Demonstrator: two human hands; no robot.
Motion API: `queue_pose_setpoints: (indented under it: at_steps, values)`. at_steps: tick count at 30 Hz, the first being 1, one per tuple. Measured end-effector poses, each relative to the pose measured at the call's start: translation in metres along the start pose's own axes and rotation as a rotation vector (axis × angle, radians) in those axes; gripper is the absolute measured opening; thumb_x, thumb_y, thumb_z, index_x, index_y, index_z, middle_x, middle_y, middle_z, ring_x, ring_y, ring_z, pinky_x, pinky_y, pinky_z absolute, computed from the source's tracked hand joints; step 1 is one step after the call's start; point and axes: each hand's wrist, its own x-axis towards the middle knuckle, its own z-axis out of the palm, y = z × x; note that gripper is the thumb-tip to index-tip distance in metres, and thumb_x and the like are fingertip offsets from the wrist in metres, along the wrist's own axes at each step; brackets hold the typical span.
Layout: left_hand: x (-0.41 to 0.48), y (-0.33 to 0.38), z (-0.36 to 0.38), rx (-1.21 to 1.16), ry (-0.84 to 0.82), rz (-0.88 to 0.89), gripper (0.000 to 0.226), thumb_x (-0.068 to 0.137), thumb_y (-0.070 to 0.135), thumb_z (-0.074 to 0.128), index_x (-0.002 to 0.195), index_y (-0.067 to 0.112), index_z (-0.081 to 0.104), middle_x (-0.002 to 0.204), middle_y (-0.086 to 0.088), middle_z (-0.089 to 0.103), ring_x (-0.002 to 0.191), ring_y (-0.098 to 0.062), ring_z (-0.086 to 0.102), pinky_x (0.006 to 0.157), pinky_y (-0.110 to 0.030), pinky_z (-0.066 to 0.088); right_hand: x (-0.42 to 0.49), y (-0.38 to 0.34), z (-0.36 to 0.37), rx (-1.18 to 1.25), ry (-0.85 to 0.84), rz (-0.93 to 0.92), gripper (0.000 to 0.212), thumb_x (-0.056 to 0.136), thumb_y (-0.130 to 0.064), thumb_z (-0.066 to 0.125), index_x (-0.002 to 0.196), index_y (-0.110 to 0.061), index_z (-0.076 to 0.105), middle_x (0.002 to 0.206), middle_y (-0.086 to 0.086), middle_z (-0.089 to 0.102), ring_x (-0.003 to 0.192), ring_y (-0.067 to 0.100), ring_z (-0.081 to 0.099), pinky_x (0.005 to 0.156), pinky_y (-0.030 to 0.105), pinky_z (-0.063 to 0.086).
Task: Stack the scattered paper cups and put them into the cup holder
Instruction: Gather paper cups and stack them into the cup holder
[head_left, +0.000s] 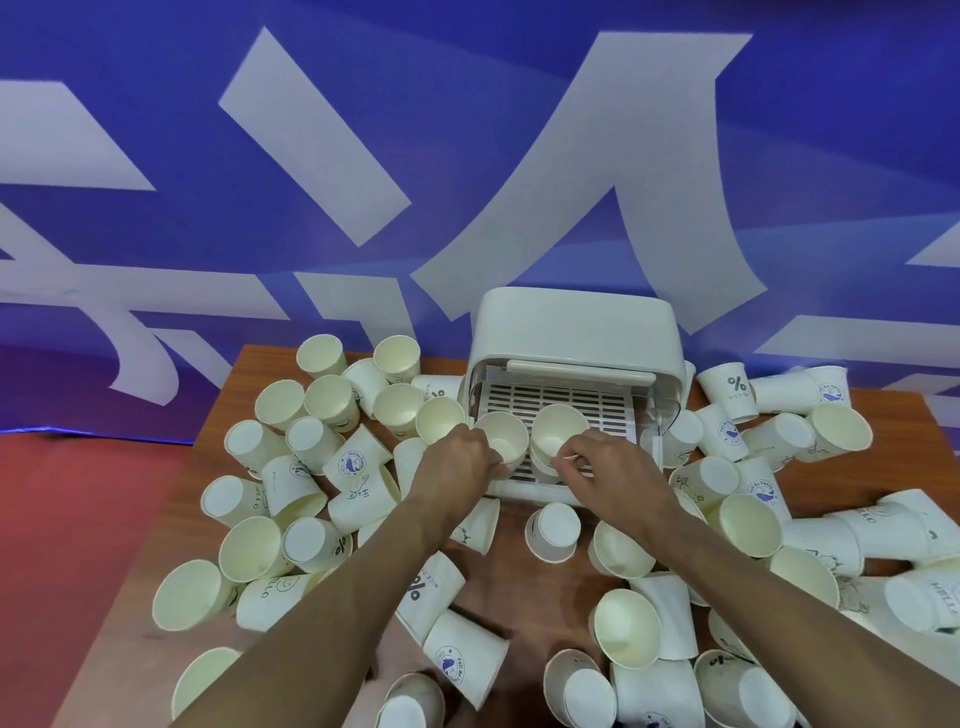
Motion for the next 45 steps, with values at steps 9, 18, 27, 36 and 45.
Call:
queue_pose_setpoints:
  at_steps: [9,18,27,36,45]
  values:
    - [0.008,-0.004,-0.004,-0.092,-0.083,-0.008,0.030,0.099,0.042,0.052,0.108,0.027,0.075,0.106,0.000,0.065,0.100,-0.016,0.053,0.071,-0.026,0.047,0.003,0.005,0.012,-0.071,-0.033,-0.008,0.024,0.099,-0.037,0.053,0.103,-0.024,0.074,0.103,-0.005,0.069,0.100,0.013,0.057,0.077,0.033,0.051]
    - [0.013,-0.004,-0.009,-0.134,-0.101,-0.003,0.030,0.097,0.039,0.056,0.103,0.018,0.076,0.104,-0.008,0.065,0.096,-0.019,0.054,0.066,-0.026,0.038,0.005,0.013,0.025,-0.072,-0.050,0.033,0.022,0.099,-0.035,0.055,0.099,-0.023,0.074,0.099,-0.005,0.069,0.095,0.014,0.059,0.077,0.028,0.046]
    - [0.007,-0.010,-0.038,-0.166,-0.077,0.129,0.039,0.094,0.033,0.059,0.130,0.017,0.061,0.127,-0.002,0.057,0.117,-0.019,0.053,0.084,-0.033,0.048,0.003,0.006,0.014,-0.068,-0.022,0.094,0.031,0.097,-0.038,0.058,0.125,-0.028,0.064,0.126,-0.007,0.065,0.109,0.013,0.062,0.085,0.031,0.052]
    - [0.010,0.012,-0.109,-0.005,0.029,0.361,0.019,0.095,0.020,0.051,0.100,0.018,0.070,0.094,0.000,0.065,0.082,-0.019,0.059,0.063,-0.031,0.050,-0.033,0.021,-0.032,-0.128,0.067,0.014,0.027,0.095,-0.029,0.055,0.121,-0.031,0.062,0.122,-0.014,0.063,0.107,0.008,0.060,0.080,0.025,0.053]
    - [0.022,0.090,-0.108,0.081,-0.019,0.584,0.020,0.095,0.025,0.051,0.097,0.019,0.071,0.091,0.001,0.064,0.082,-0.018,0.060,0.062,-0.031,0.051,-0.087,0.064,-0.063,-0.123,0.069,0.031,0.027,0.096,-0.026,0.053,0.120,-0.027,0.065,0.121,-0.011,0.065,0.109,0.007,0.058,0.085,0.024,0.049]
